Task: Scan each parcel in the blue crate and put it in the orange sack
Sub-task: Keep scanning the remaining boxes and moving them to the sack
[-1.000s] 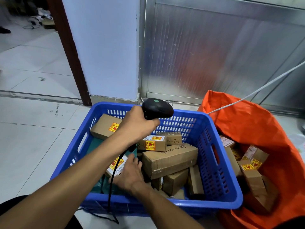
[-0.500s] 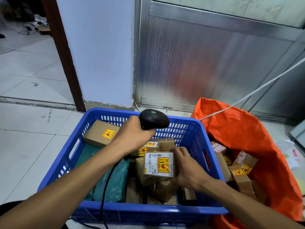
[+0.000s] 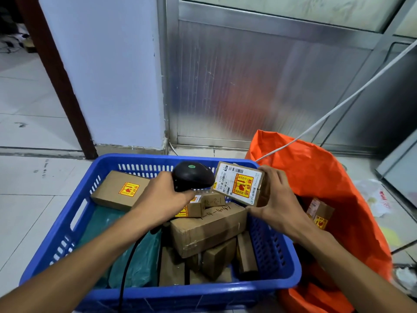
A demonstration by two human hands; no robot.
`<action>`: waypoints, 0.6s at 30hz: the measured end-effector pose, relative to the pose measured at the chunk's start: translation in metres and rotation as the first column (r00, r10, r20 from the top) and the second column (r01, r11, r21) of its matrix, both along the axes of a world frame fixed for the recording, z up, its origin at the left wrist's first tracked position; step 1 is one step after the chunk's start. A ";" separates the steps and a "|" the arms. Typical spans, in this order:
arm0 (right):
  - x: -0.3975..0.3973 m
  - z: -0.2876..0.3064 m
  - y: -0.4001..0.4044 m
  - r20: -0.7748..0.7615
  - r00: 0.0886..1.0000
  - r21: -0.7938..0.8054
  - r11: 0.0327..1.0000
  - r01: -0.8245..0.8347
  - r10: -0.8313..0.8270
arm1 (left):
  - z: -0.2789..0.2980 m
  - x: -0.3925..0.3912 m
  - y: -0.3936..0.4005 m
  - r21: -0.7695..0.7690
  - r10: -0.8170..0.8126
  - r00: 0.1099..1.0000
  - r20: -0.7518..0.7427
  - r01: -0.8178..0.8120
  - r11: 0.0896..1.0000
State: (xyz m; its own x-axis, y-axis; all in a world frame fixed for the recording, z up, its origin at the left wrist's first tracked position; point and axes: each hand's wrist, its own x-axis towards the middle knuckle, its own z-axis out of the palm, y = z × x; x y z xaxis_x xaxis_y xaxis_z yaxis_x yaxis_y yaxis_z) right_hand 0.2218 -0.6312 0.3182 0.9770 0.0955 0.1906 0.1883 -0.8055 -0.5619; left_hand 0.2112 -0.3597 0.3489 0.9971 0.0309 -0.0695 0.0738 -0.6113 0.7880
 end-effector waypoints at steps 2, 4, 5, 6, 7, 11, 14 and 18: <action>0.000 0.001 -0.003 0.018 1.000 -0.019 1.000 0.004 -0.004 | 0.000 -0.001 -0.001 -0.007 0.005 1.000 -0.007 -0.005 1.000; -0.001 0.001 -0.006 0.025 1.000 -0.033 0.999 0.004 -0.004 | 0.000 0.000 -0.003 -0.032 0.001 1.000 -0.022 -0.002 0.999; -0.001 0.001 -0.006 0.029 1.000 -0.042 0.999 0.002 -0.001 | -0.001 0.000 -0.004 -0.050 -0.003 0.999 -0.036 0.001 0.999; -0.001 0.000 -0.006 0.034 0.999 -0.057 0.998 -0.005 0.007 | -0.001 0.000 -0.005 -0.076 -0.006 0.998 -0.055 0.002 0.997; -0.001 0.000 -0.006 0.044 0.999 -0.077 0.997 -0.016 0.020 | 0.000 0.000 -0.006 -0.108 -0.012 0.997 -0.077 0.003 0.994; -0.003 -0.002 -0.001 0.094 0.992 -0.149 0.987 -0.065 0.080 | 0.002 -0.004 -0.011 -0.248 -0.036 0.987 -0.157 -0.005 0.969; -0.004 -0.004 0.005 0.093 0.992 -0.178 0.982 -0.064 0.082 | 0.006 -0.009 -0.017 -0.337 -0.039 0.981 -0.190 -0.028 0.941; -0.004 -0.005 0.010 0.091 0.991 -0.199 0.977 -0.077 0.097 | 0.009 -0.016 -0.023 -0.407 -0.045 0.973 -0.224 -0.052 0.912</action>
State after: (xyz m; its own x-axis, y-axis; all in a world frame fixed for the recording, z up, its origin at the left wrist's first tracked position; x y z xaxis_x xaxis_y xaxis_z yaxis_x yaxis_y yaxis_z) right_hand 0.2181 -0.6212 0.3130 0.9402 0.2245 0.2562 0.3100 -0.8755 -0.3706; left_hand 0.1950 -0.3829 0.3579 0.9535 -0.0451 -0.2979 0.2792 -0.2398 0.9298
